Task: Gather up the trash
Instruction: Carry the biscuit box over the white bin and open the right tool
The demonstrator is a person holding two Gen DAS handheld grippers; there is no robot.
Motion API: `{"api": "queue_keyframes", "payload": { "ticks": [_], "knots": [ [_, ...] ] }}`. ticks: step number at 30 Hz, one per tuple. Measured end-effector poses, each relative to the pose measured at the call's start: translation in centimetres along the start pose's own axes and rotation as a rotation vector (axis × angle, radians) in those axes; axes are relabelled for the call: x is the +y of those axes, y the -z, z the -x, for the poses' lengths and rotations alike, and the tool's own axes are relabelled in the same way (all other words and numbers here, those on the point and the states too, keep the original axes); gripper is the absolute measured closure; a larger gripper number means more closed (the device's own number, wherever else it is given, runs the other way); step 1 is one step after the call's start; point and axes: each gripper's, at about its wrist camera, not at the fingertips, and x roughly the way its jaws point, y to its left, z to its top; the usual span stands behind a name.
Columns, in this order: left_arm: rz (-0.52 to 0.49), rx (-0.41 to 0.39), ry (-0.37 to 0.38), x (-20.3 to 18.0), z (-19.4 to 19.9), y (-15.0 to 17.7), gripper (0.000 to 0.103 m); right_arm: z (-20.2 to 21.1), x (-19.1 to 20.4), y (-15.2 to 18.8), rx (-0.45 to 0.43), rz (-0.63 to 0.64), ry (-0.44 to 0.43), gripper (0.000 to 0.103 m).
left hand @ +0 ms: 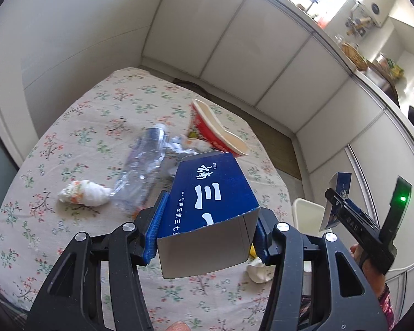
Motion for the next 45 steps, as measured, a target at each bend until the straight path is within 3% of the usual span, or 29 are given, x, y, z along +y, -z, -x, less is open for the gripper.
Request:
{"api": "queue_keyframes", "payload": {
  "ticks": [10,13,17,26,36,40,45],
  "knots": [
    [-0.124,0.047,0.01,-6.7,-1.9,1.6,0.052,-3.9,-9.3,3.1,0.101,-0.222,0.184,0.042],
    [-0.161,0.07,0.018,-8.8,-3.0,2.2,0.052,-4.1,-11.3,4.1,0.107,-0.271,0.201,0.03],
    [-0.215,0.103,0.04,-12.3,-4.8,2.8,0.052,-2.3,-13.5,5.1,0.063,-0.336,0.229,0.017],
    [-0.34,0.157,0.128,-21.6,-9.2,3.6,0.052,1.7,-19.2,6.6,-0.019,-0.481,0.279,0.013],
    [-0.484,0.262,0.176,-30.0,-15.3,7.4,0.051,3.5,-24.8,9.5,-0.015,-0.592,0.349,0.013],
    [-0.53,0.308,0.158,-32.2,-17.7,8.6,0.048,3.7,-26.3,10.3,-0.007,-0.62,0.368,0.013],
    [-0.545,0.313,0.121,-32.8,-18.9,9.3,0.028,4.1,-27.5,11.0,-0.009,-0.642,0.384,0.013]
  ]
}}
